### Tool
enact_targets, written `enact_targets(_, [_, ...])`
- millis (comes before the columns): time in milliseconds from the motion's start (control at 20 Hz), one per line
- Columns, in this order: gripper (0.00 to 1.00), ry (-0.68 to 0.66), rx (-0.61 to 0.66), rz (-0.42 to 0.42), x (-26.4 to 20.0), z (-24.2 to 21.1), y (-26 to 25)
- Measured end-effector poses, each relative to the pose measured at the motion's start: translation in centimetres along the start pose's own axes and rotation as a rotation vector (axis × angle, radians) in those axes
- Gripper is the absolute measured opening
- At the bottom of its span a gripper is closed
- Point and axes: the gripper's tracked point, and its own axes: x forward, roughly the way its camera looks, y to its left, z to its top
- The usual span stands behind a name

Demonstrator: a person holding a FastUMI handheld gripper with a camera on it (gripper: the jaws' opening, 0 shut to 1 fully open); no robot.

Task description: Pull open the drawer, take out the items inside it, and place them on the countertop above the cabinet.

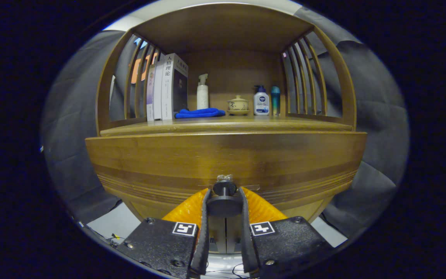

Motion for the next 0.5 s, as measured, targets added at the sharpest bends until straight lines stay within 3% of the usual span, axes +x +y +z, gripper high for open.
enact_targets(500, [0.37,-0.008,-0.020,0.009,-5.4,-1.8,0.1])
